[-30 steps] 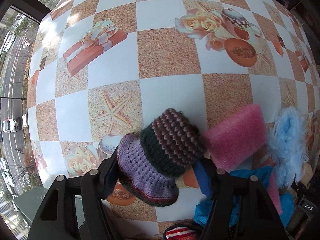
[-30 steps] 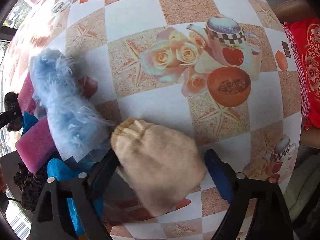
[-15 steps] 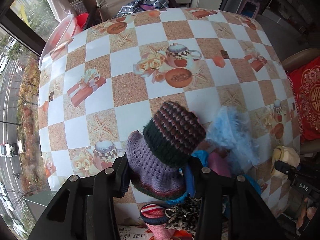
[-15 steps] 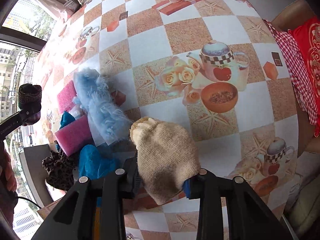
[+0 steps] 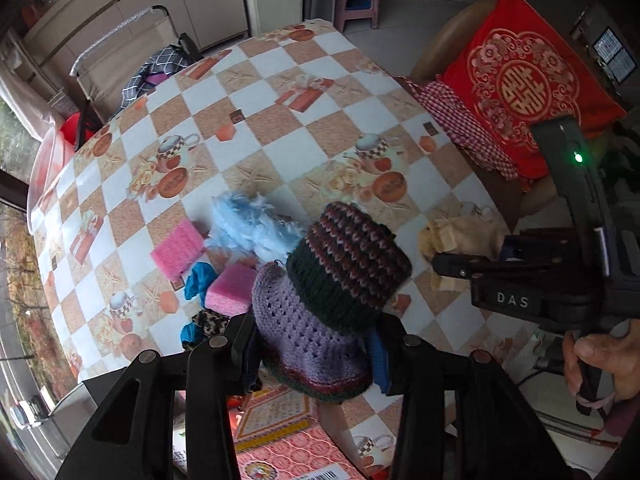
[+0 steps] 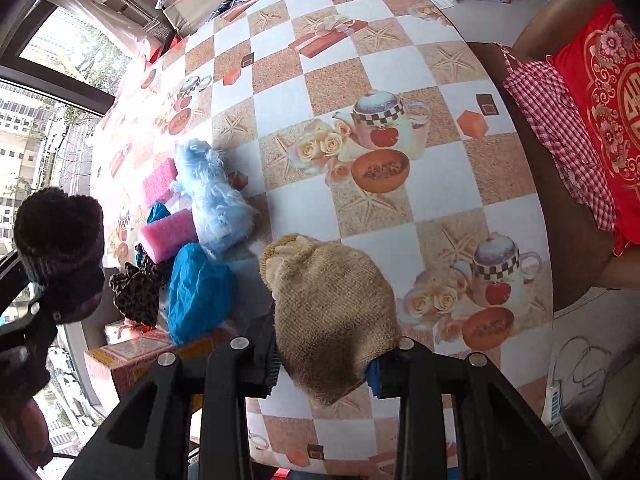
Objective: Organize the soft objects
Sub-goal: 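Close the left tool on the knit hat while the right tool grips the beige glove, then carry the knit hat and beige glove with both tools over the white box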
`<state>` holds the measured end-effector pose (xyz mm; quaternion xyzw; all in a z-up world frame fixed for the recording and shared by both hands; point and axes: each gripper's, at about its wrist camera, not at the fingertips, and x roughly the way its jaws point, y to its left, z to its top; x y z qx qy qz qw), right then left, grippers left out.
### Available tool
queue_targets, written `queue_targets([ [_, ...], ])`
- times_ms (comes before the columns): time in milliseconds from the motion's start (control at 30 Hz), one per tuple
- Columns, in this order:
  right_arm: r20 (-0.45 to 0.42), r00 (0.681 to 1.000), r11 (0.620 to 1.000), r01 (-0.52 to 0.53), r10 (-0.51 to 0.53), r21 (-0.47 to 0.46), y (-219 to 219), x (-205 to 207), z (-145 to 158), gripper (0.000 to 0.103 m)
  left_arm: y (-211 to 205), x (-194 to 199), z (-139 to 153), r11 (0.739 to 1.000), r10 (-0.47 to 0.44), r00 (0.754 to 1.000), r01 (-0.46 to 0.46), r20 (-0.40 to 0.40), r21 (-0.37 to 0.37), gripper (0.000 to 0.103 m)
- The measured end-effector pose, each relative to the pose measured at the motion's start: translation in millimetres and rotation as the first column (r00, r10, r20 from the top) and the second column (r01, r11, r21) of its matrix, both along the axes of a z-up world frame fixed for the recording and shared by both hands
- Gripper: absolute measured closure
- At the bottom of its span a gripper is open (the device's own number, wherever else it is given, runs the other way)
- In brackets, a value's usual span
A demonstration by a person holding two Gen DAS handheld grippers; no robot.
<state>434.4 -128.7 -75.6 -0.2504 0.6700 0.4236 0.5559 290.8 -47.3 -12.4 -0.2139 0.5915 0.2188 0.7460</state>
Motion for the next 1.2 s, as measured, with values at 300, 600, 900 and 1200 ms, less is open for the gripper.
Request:
queue_targets([
  [300, 0.016, 1.0, 0.998, 0.01, -0.009, -0.054, -55, -35, 5, 0.069, -96, -15, -2, 0.972, -0.229, 0.973, 0.23, 0.019, -0.041, 0.056],
  [600, 0.035, 0.998, 0.994, -0.044, 0.047, -0.099, -106, -126, 17, 0.069, -140, -98, -7, 0.928, -0.368, 0.929, 0.37, 0.035, -0.053, 0.056],
  [900, -0.038, 0.97, 0.967, -0.242, 0.24, -0.084, -116, -226, 22, 0.069, -139, -190, -3, 0.94, -0.339, 0.94, 0.34, 0.034, -0.023, 0.056],
  [1200, -0.024, 0.857, 0.857, -0.515, 0.515, -0.019, -87, -305, 46, 0.069, -106, -255, 15, 0.995, -0.102, 0.991, 0.1, 0.09, 0.03, 0.056],
])
